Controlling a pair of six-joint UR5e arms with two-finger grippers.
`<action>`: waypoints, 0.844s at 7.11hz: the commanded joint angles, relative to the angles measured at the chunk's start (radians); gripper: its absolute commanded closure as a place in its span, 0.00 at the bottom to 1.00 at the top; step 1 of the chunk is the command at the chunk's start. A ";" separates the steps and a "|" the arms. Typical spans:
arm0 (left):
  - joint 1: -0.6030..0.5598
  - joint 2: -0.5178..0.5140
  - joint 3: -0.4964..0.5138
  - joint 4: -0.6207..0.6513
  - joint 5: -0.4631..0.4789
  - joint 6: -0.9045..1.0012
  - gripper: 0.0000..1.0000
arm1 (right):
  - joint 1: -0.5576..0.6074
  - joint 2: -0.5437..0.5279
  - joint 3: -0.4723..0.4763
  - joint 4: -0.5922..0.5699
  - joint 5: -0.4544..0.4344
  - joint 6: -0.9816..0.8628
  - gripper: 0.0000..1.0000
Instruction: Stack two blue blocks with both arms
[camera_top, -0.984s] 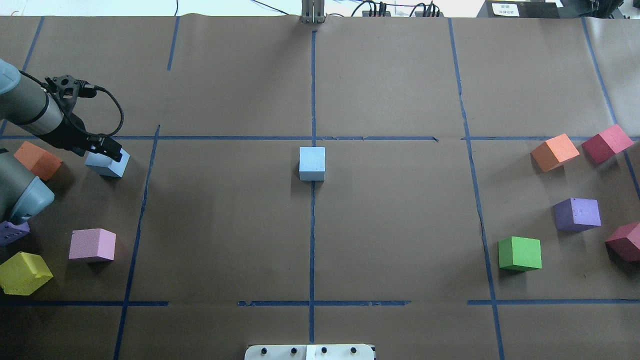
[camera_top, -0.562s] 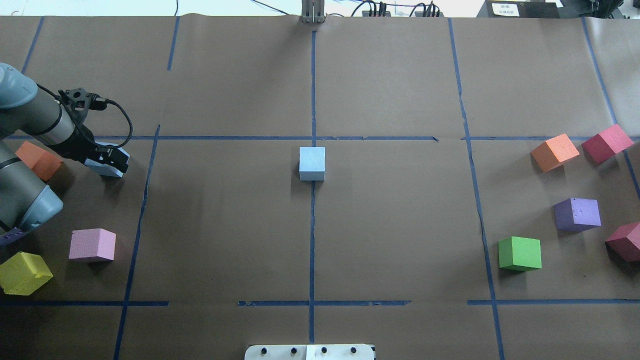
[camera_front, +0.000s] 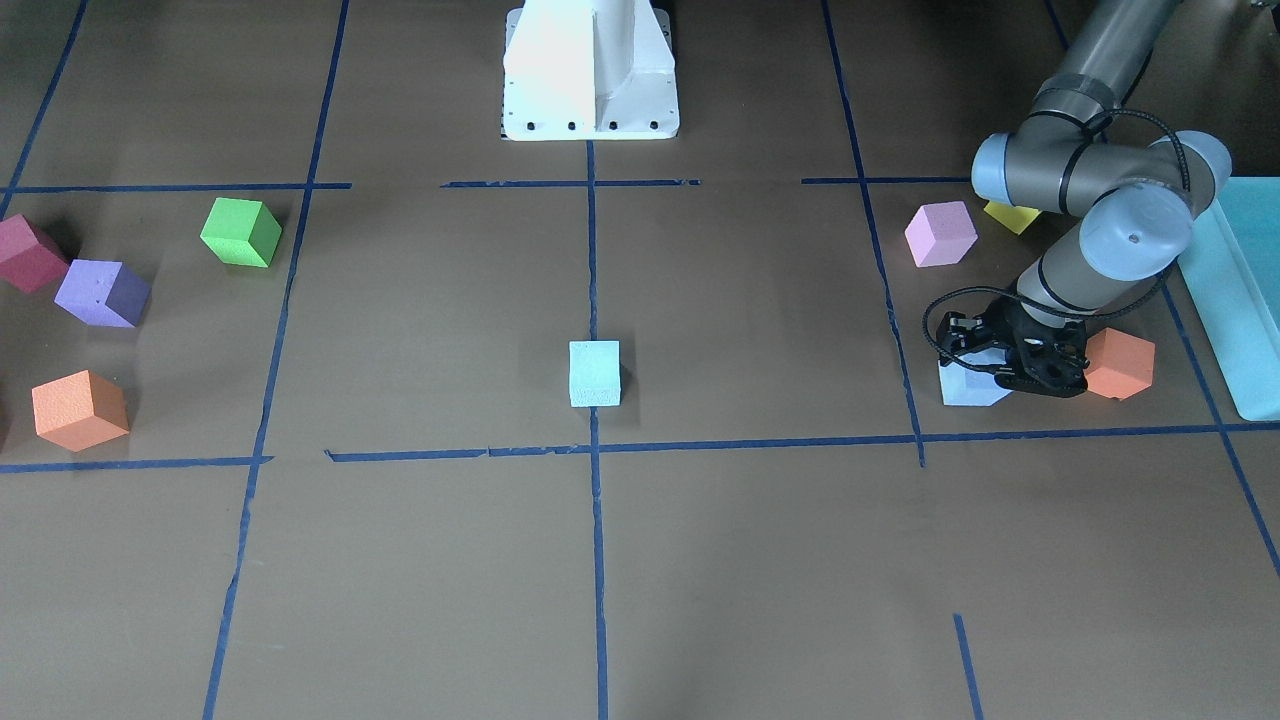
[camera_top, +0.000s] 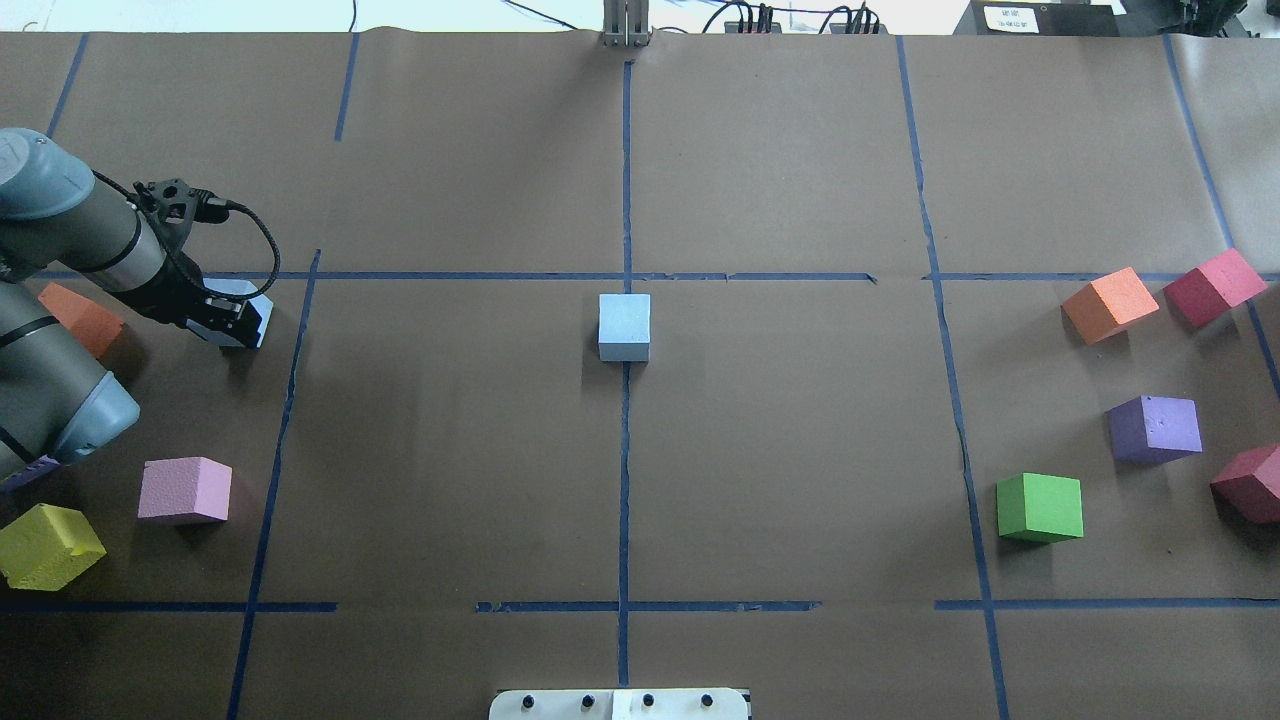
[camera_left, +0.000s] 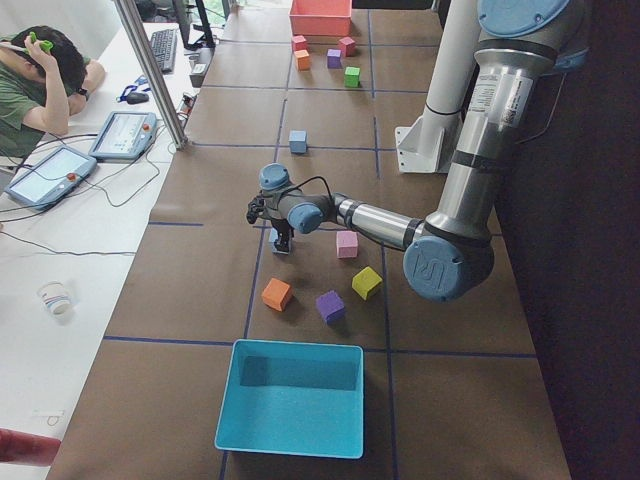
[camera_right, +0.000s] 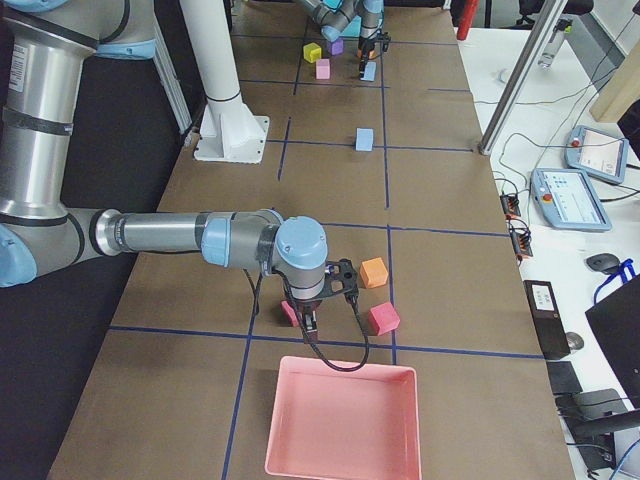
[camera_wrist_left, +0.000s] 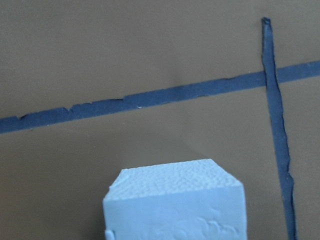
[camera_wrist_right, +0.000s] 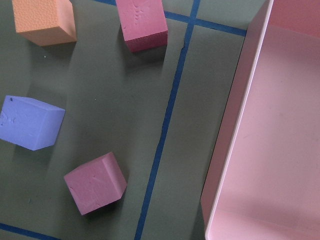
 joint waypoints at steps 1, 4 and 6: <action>-0.007 -0.098 -0.056 0.133 0.000 -0.005 0.51 | 0.000 0.000 0.000 0.000 0.001 0.001 0.01; 0.098 -0.415 -0.054 0.332 0.009 -0.275 0.48 | 0.000 0.000 0.002 0.000 0.002 0.002 0.00; 0.239 -0.611 0.053 0.395 0.174 -0.393 0.48 | 0.000 0.000 0.000 0.000 0.001 0.001 0.00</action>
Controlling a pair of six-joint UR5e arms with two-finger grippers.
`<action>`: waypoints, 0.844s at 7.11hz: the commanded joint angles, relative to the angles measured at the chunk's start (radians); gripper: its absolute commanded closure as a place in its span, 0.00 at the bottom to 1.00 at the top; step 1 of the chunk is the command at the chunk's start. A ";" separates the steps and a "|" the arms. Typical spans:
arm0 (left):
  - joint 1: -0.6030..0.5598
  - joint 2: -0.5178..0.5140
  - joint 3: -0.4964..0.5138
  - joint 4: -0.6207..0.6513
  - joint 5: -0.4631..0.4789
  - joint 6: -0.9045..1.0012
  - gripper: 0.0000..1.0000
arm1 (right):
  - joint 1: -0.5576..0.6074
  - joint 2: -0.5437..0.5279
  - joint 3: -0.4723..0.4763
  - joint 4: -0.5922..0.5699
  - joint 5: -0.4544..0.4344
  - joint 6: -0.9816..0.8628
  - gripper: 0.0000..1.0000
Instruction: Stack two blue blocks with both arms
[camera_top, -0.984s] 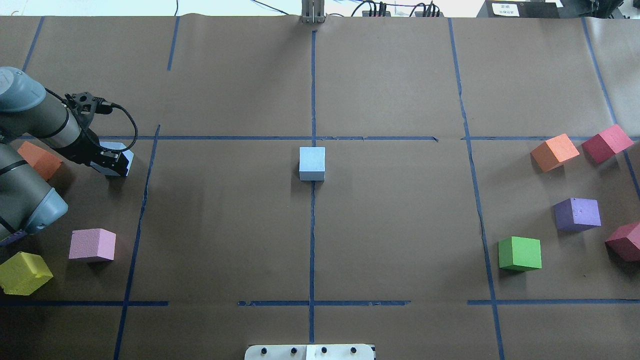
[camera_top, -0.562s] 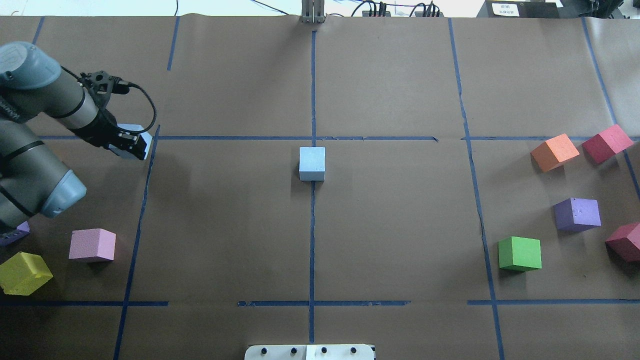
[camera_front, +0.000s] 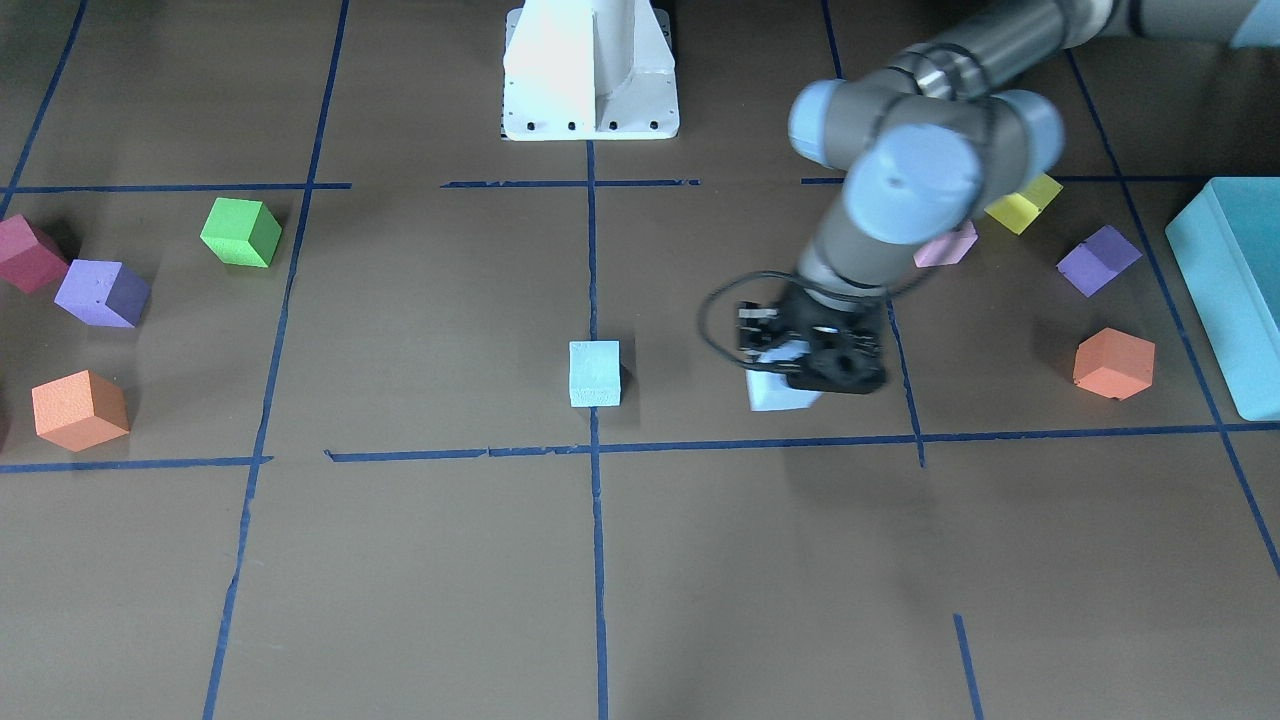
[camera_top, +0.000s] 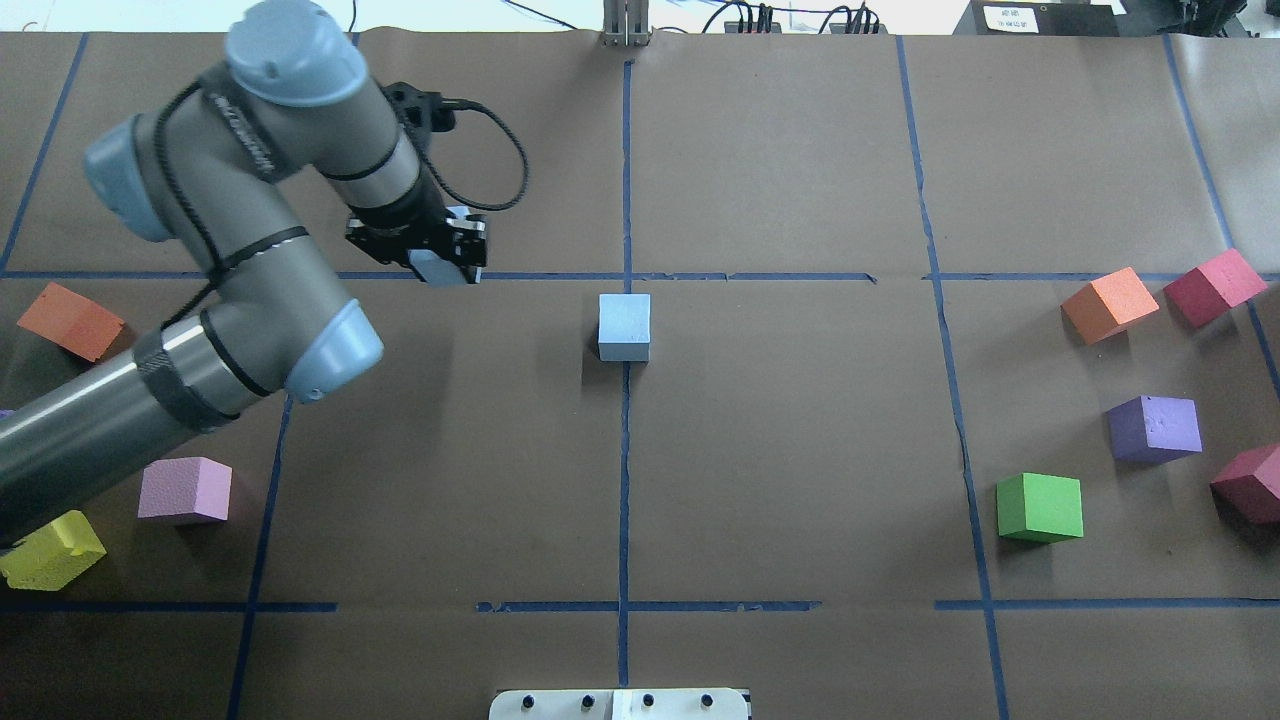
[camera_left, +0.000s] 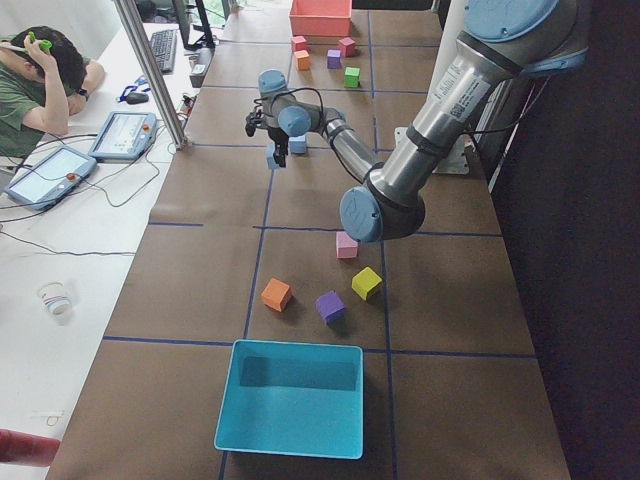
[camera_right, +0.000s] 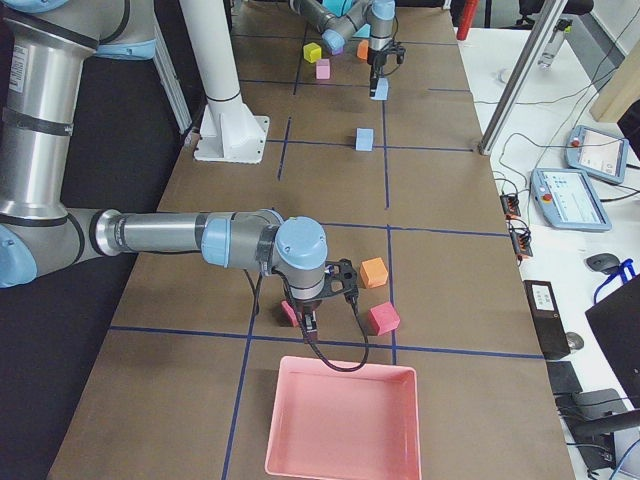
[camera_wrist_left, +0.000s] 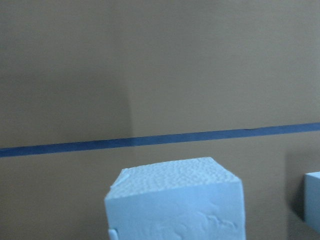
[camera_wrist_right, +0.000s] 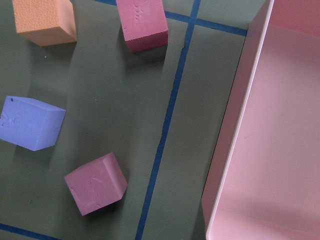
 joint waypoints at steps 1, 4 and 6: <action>0.091 -0.201 0.138 0.037 0.083 -0.117 0.48 | 0.000 0.000 -0.001 0.000 0.000 0.000 0.00; 0.165 -0.275 0.213 0.035 0.149 -0.123 0.48 | 0.000 0.000 -0.001 0.000 0.000 0.000 0.00; 0.165 -0.275 0.248 0.031 0.149 -0.114 0.48 | 0.000 0.000 -0.001 0.000 0.001 0.001 0.00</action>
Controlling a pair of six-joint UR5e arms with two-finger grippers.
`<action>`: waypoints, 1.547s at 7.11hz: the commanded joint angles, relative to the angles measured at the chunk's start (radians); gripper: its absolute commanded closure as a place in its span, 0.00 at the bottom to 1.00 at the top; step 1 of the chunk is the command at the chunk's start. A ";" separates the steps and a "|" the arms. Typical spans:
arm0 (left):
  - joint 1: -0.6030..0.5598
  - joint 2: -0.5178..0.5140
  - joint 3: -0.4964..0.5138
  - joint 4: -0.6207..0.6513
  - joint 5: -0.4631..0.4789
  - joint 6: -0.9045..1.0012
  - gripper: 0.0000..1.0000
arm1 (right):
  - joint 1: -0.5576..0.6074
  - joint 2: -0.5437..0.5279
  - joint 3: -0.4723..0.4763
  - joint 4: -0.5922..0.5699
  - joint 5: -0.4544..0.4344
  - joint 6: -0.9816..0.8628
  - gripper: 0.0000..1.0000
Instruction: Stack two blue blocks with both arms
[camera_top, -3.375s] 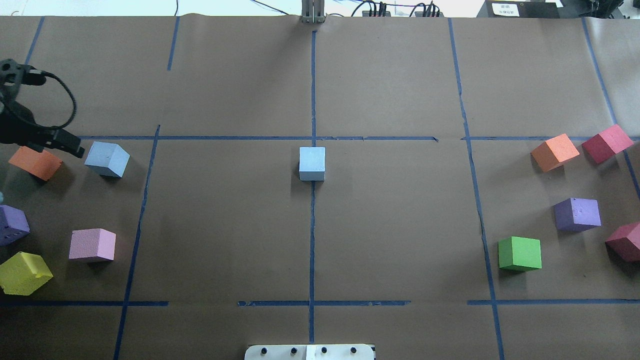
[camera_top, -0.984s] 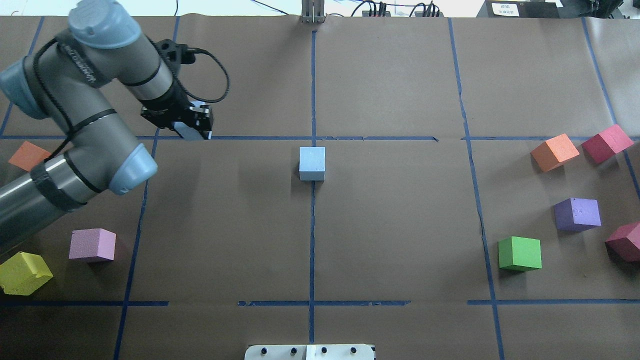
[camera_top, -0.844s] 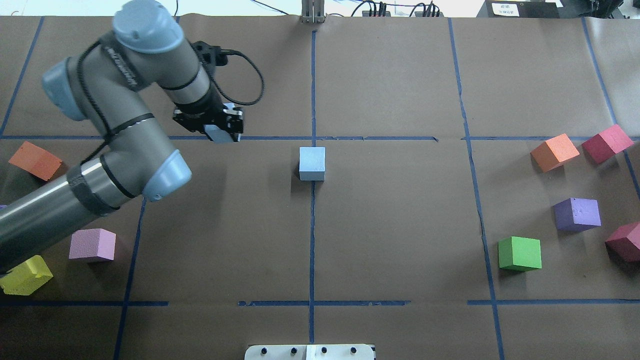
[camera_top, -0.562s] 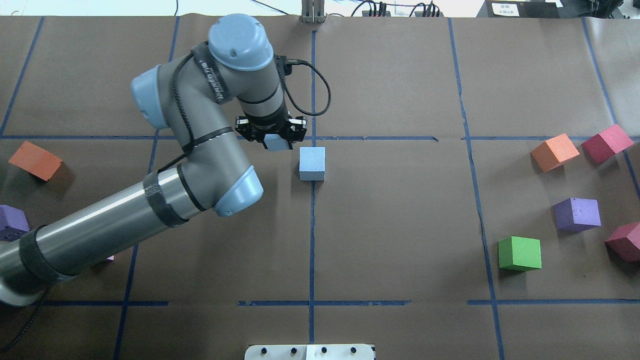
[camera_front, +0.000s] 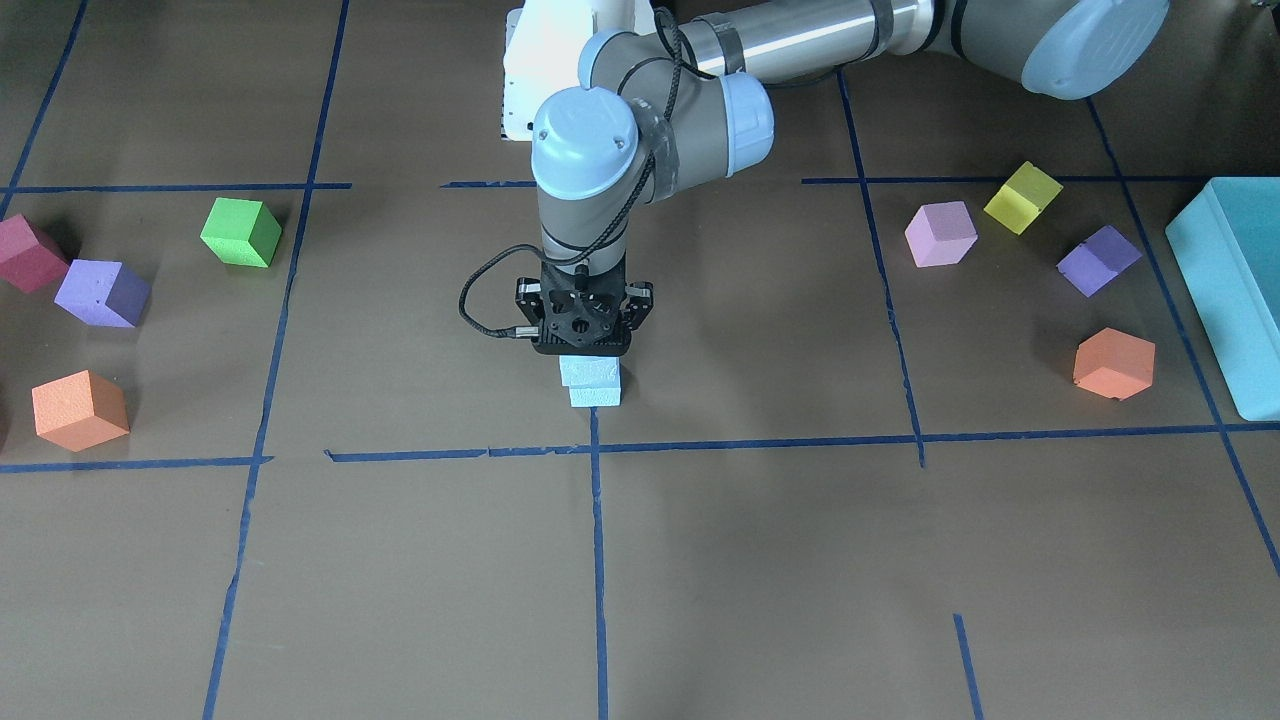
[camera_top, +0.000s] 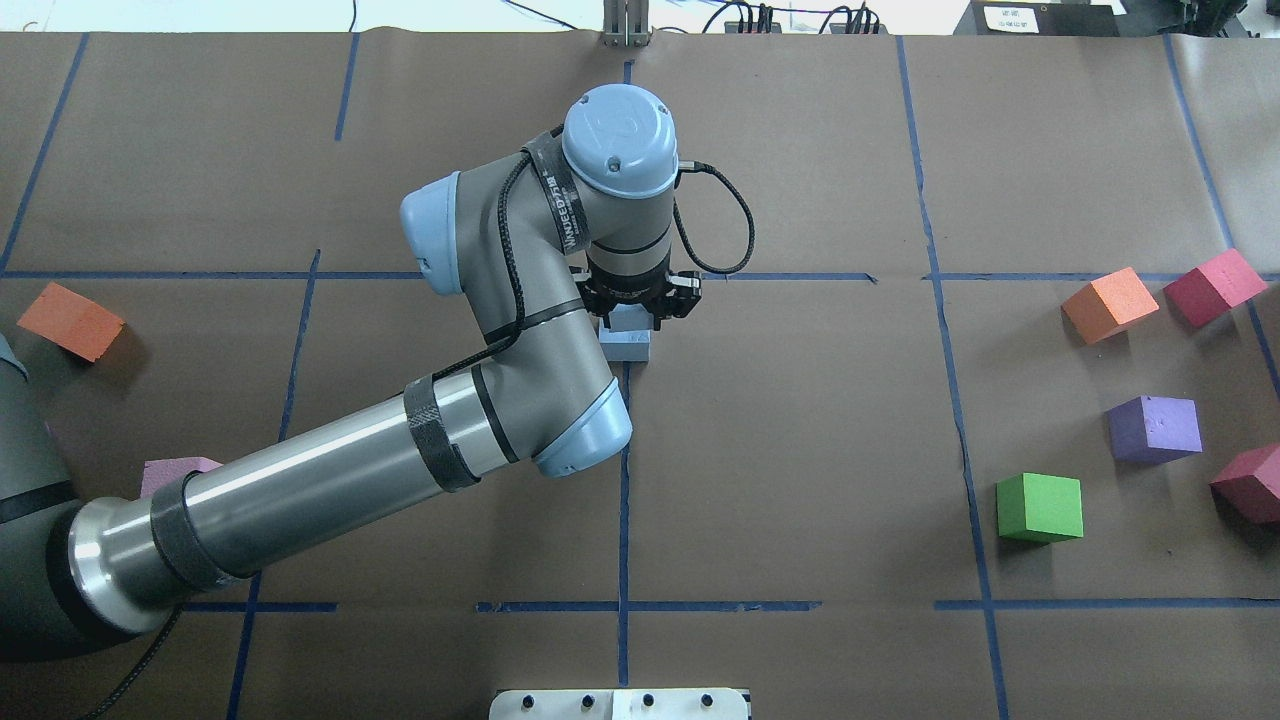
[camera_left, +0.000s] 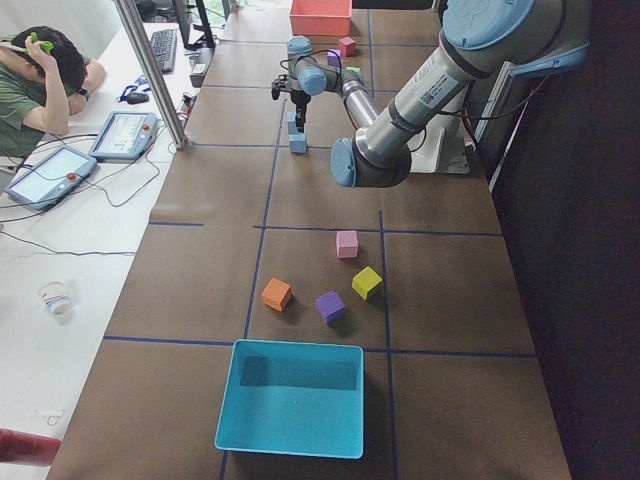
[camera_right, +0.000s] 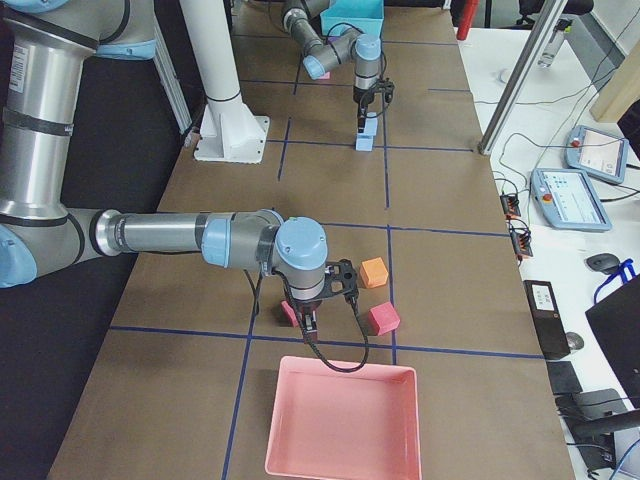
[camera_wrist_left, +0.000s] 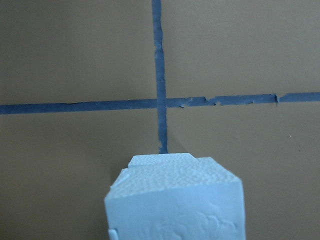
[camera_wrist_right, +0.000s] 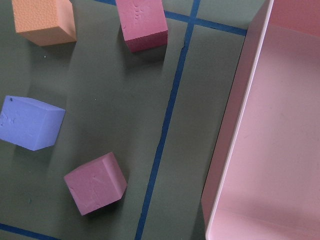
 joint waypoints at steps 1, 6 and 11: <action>0.001 0.000 0.017 -0.001 0.003 0.016 0.48 | 0.000 0.000 0.000 0.000 0.000 -0.001 0.00; 0.000 0.005 0.026 -0.010 0.001 0.044 0.00 | 0.000 0.000 0.000 0.000 0.001 0.000 0.00; -0.177 0.148 -0.255 0.168 -0.138 0.207 0.00 | 0.000 0.000 0.000 0.000 0.000 -0.003 0.00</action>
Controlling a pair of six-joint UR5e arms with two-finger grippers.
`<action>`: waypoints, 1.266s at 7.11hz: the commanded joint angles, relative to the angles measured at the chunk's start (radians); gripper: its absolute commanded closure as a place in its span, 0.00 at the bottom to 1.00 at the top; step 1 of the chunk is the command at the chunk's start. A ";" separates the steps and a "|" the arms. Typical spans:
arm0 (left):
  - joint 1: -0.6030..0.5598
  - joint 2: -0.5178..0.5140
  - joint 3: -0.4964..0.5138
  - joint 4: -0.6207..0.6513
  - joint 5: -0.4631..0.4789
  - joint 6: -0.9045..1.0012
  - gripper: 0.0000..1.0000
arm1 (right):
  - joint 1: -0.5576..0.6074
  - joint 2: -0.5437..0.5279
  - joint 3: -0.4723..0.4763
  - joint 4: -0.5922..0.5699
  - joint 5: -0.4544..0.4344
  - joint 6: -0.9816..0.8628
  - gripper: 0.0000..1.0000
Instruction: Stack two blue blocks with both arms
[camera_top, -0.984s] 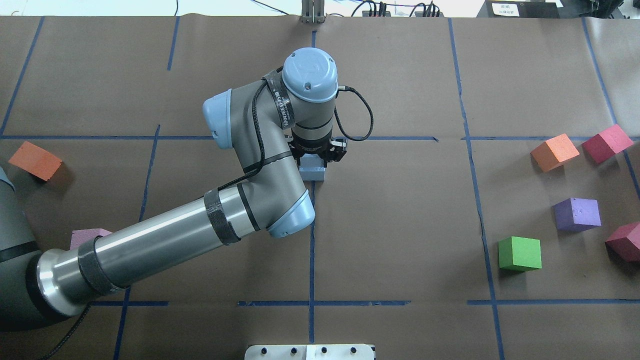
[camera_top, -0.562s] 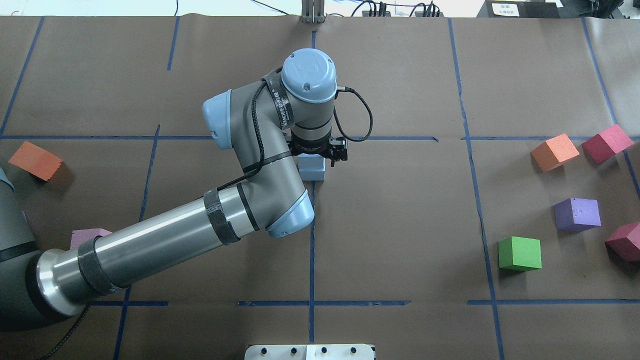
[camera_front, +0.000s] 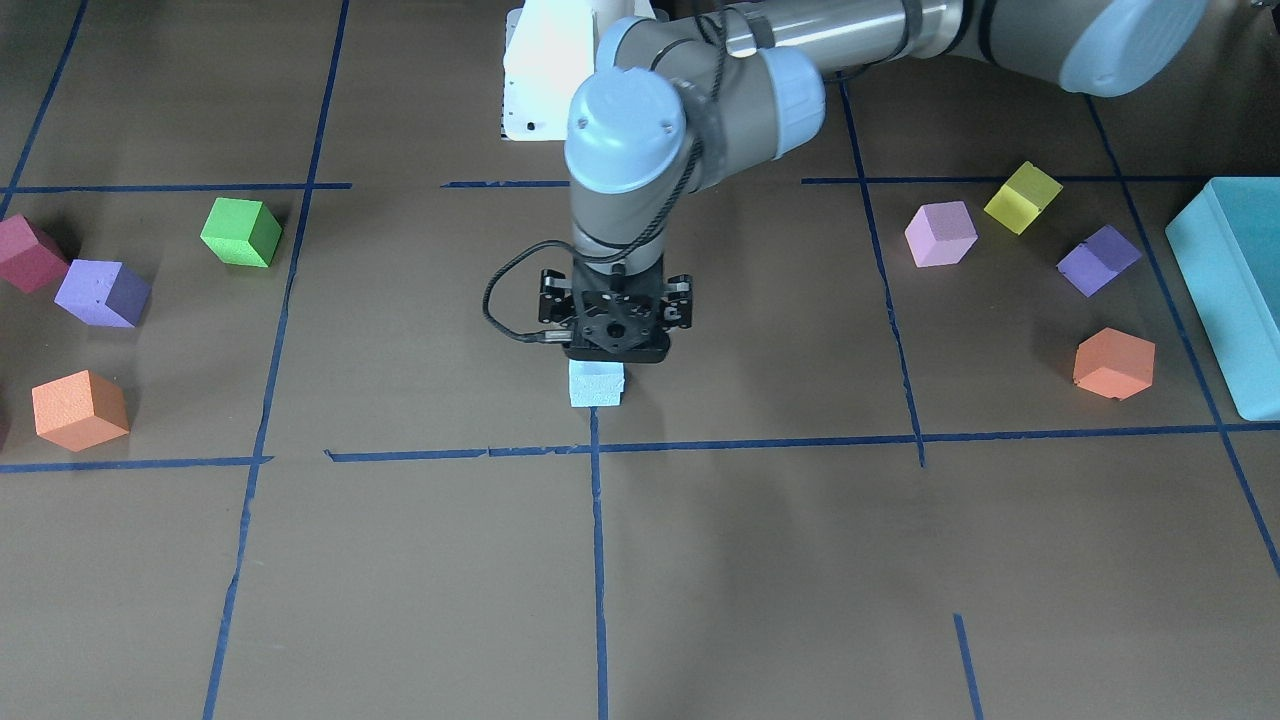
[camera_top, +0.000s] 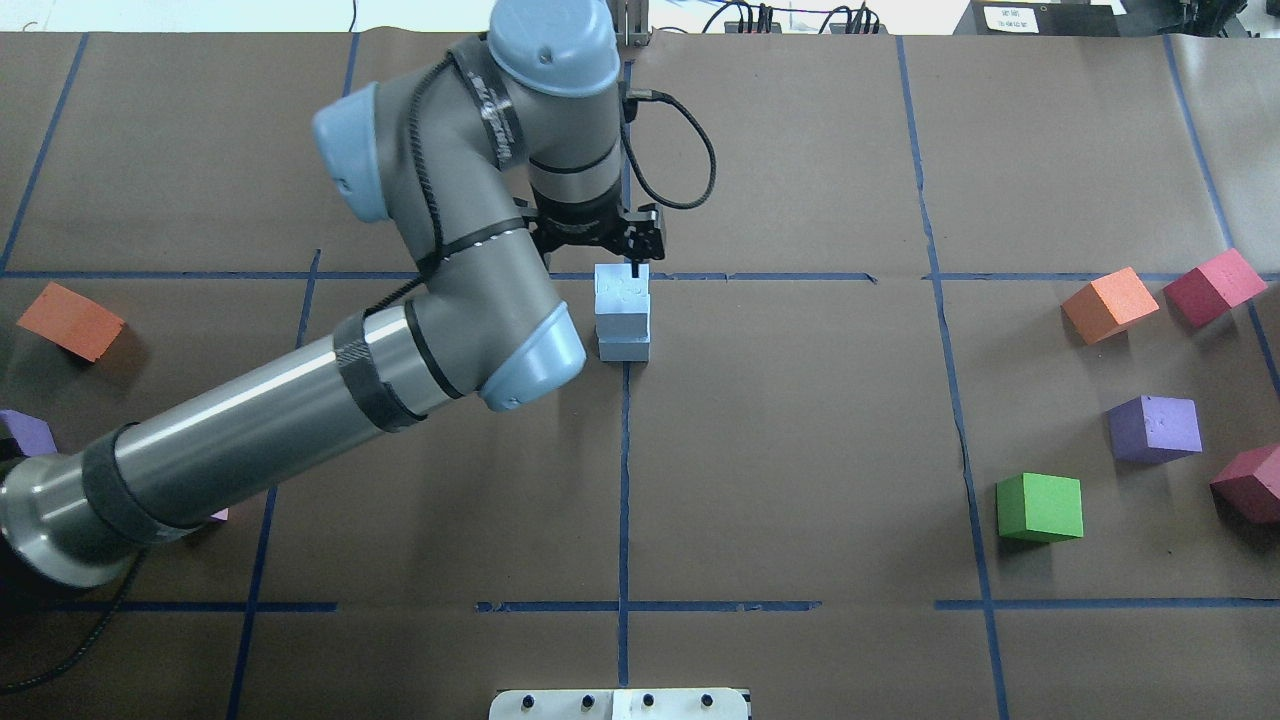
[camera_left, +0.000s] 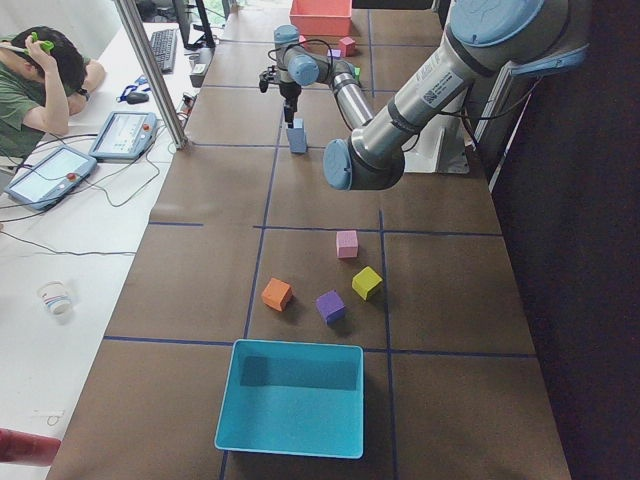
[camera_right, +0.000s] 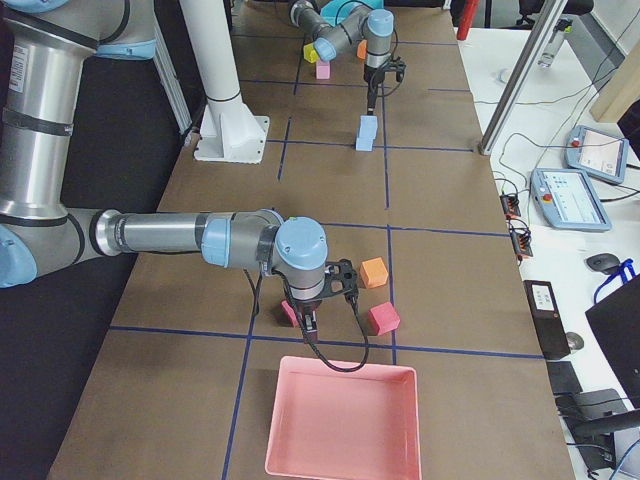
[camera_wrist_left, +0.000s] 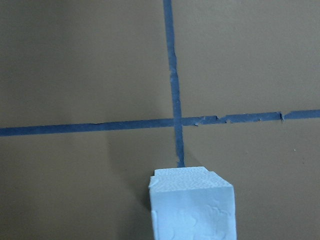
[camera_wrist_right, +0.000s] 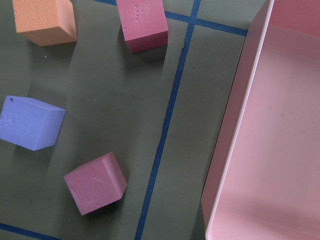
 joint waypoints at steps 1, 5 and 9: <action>-0.112 0.236 -0.220 0.033 -0.046 0.211 0.00 | 0.000 0.000 0.000 0.000 0.003 0.012 0.00; -0.601 0.733 -0.384 0.032 -0.303 0.991 0.00 | -0.002 0.005 -0.012 -0.002 0.001 0.015 0.00; -0.826 1.062 -0.341 0.016 -0.314 1.183 0.00 | -0.011 0.011 -0.025 0.000 0.006 0.013 0.00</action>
